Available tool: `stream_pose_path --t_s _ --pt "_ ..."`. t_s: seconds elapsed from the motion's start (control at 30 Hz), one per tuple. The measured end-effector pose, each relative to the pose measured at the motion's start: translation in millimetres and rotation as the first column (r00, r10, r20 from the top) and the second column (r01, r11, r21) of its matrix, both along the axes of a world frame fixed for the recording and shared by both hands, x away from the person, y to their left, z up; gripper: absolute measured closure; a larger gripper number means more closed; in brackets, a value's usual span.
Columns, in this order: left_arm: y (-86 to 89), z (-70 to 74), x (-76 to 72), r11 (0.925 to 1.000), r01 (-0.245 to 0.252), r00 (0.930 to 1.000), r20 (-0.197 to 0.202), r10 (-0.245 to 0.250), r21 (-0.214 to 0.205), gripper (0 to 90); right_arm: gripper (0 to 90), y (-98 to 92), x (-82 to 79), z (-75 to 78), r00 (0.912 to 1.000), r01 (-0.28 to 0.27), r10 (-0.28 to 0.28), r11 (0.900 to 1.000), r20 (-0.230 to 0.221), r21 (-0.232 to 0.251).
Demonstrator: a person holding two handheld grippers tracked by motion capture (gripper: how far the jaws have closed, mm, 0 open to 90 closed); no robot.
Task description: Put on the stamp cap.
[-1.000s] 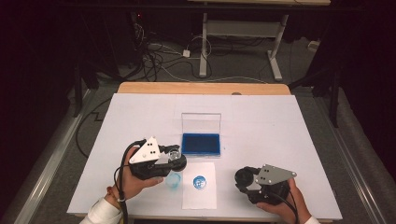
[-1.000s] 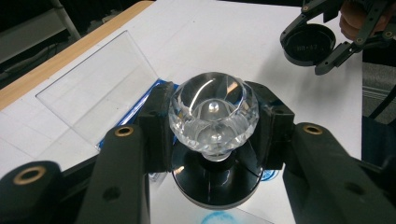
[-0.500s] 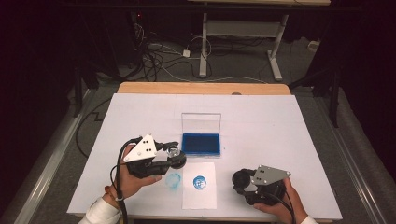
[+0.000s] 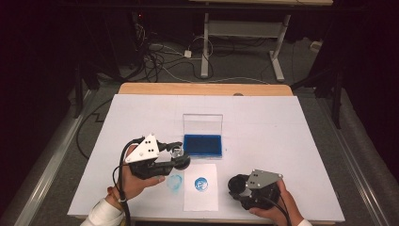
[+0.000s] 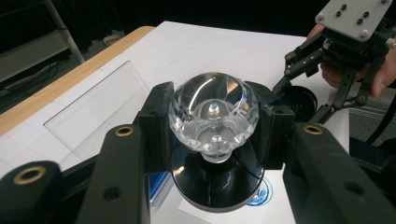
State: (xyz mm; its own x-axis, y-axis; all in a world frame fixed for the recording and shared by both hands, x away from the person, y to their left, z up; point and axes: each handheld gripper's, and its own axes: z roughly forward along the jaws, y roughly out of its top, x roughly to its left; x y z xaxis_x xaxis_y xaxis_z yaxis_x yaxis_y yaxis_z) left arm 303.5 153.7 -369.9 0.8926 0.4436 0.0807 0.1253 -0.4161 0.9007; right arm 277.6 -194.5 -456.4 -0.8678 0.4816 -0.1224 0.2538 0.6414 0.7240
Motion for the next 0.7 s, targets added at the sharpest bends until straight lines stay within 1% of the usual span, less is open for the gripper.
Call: stream_pose_path --t_s 0.17,0.33,0.43,0.5,0.63,0.7 --pt "-3.9 -1.1 0.5 0.9999 0.011 0.9999 -0.004 -0.011 -0.001 54.5 38.6 16.7 2.3 0.7 0.9997 -0.025 0.025 0.9996 -0.006 0.014" --pt "-9.3 -2.2 0.3 0.9997 0.024 0.9997 -0.006 -0.024 -0.001 54.4 38.7 33.2 6.7 -2.7 0.998 -0.063 0.063 0.998 -0.012 0.002" --pt "-12.7 -2.9 0.1 0.9991 0.043 0.9991 -0.008 -0.043 -0.006 54.5 38.6 41.5 9.1 0.5 0.9969 -0.078 0.078 0.9969 -0.007 0.012" --pt "-15.3 -3.3 0.2 0.9989 0.048 0.9988 -0.009 -0.048 0.0 54.5 38.7 46.8 10.4 2.8 0.9964 -0.084 0.084 0.9963 -0.001 0.017" --pt "-18.9 -4.4 0.8 0.9985 0.055 0.9984 -0.014 -0.055 -0.002 54.4 38.7 55.5 14.3 4.7 0.9956 -0.093 0.093 0.9952 -0.002 0.03" --pt "-20.6 -5.1 1.3 0.9983 0.057 0.9981 -0.021 -0.057 -0.01 54.5 38.7 59.6 16.5 4.9 0.9951 -0.099 0.099 0.9947 0.0 0.029"
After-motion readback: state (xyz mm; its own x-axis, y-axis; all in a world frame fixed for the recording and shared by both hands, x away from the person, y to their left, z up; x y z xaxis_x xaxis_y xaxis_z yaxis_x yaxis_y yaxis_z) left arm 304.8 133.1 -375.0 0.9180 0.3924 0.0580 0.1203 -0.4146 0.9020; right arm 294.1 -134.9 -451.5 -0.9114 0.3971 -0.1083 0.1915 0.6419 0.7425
